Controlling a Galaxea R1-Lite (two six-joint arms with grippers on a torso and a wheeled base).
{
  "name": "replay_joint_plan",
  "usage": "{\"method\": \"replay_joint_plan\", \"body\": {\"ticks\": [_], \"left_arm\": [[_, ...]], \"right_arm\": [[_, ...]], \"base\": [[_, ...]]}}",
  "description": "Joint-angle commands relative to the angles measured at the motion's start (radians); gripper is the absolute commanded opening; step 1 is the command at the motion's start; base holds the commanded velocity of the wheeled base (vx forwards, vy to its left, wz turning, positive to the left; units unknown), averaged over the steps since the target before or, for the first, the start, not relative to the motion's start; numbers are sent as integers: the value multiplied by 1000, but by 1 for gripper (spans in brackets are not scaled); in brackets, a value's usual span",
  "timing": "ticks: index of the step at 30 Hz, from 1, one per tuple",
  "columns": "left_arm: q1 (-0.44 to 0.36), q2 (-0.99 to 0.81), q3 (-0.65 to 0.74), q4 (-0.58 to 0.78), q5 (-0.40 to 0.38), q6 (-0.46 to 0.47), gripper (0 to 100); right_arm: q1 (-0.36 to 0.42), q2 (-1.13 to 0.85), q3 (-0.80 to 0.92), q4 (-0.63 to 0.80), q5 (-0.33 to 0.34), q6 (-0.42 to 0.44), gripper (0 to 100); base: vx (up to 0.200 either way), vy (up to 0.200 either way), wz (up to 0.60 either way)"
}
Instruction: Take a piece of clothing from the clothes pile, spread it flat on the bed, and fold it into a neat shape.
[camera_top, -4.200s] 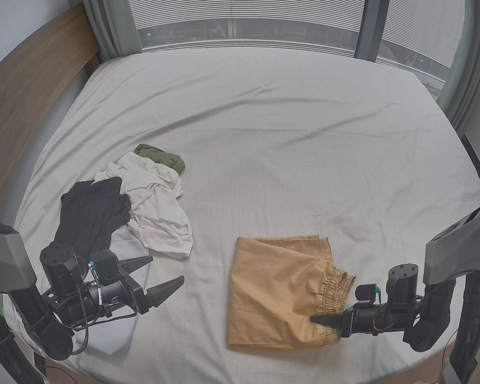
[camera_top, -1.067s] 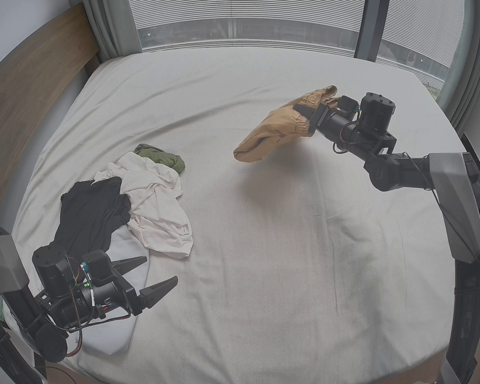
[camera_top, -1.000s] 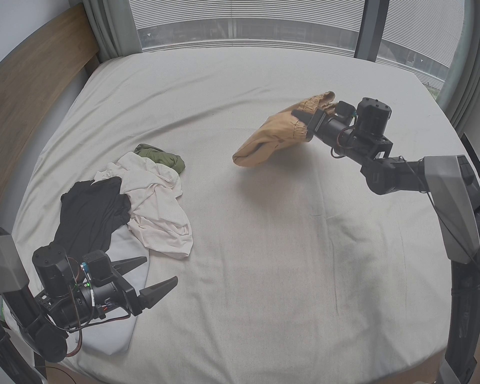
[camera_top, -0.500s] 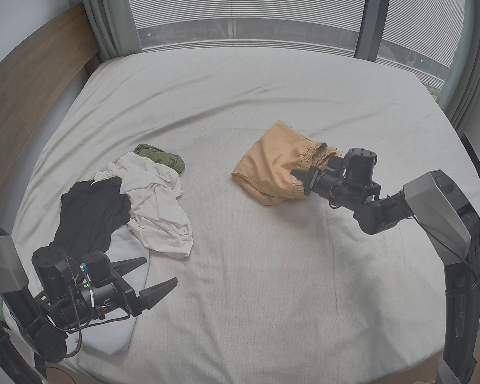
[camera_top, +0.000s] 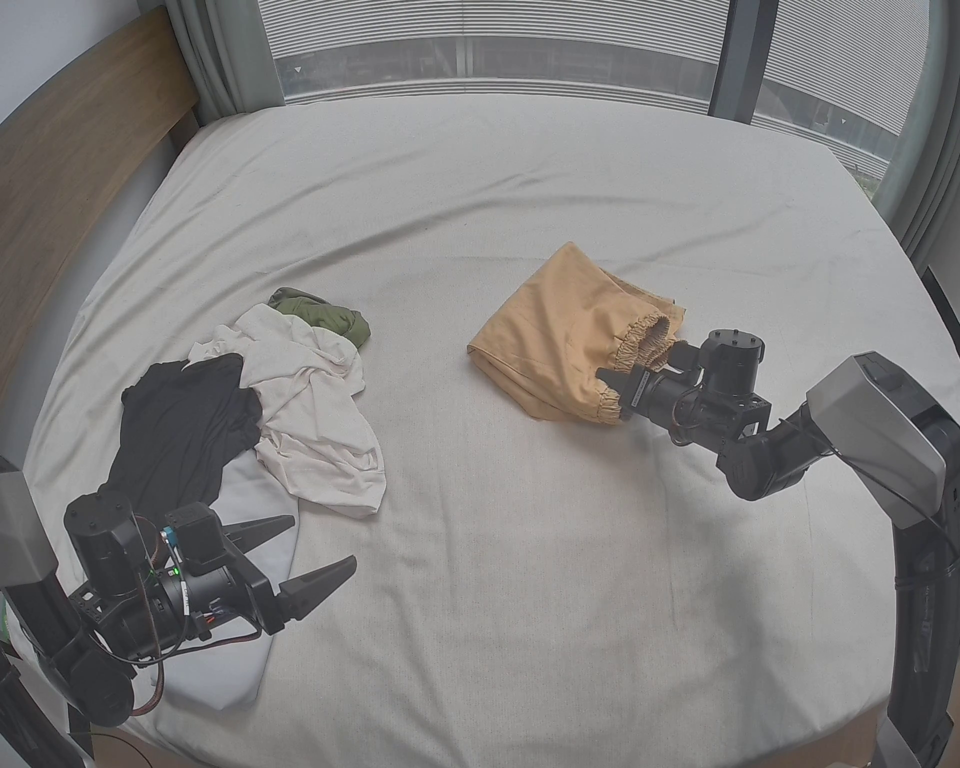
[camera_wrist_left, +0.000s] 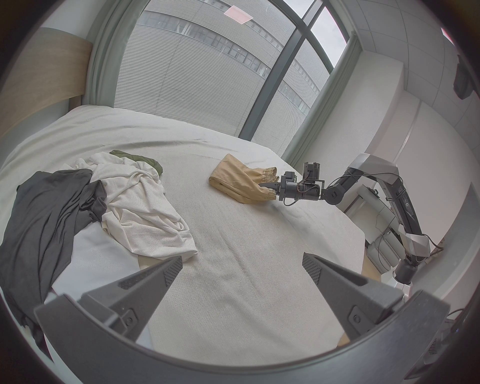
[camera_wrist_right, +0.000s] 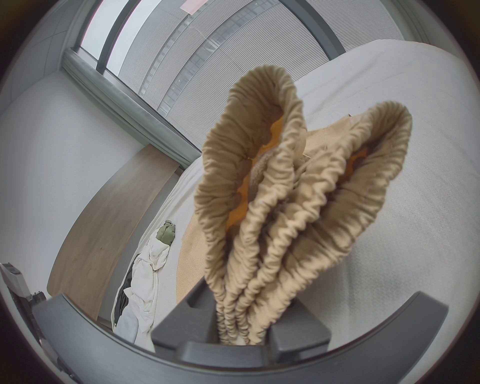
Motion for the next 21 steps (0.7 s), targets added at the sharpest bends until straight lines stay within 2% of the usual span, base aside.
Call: {"method": "replay_joint_plan", "body": {"ticks": [1,3,6,12,18,21], "left_arm": [[1,1,-1,0,0,0,100],[1,2,-1,0,0,0,100],[1,1,-2,-1,0,0,100],[1,-5,-5,-1,0,0,100],[-9,-53,-4,0,-1,-10,100],[-55,-110,-5,0,0,-72,100]], "right_arm": [[1,-6,10,1,1,2,100],[2,-9,16,-1,-12,2,100],[7,-35,60,-30,-82,-3,100],[2,-152,263,-50,-88,-43,100],[-39,-293,524,-136,-98,-64,100],[-45,-385,662,-222,-96,-64,100]], "base": [[0,0,0],[0,0,0],[0,0,0],[0,0,0],[0,0,0],[0,0,0]]}}
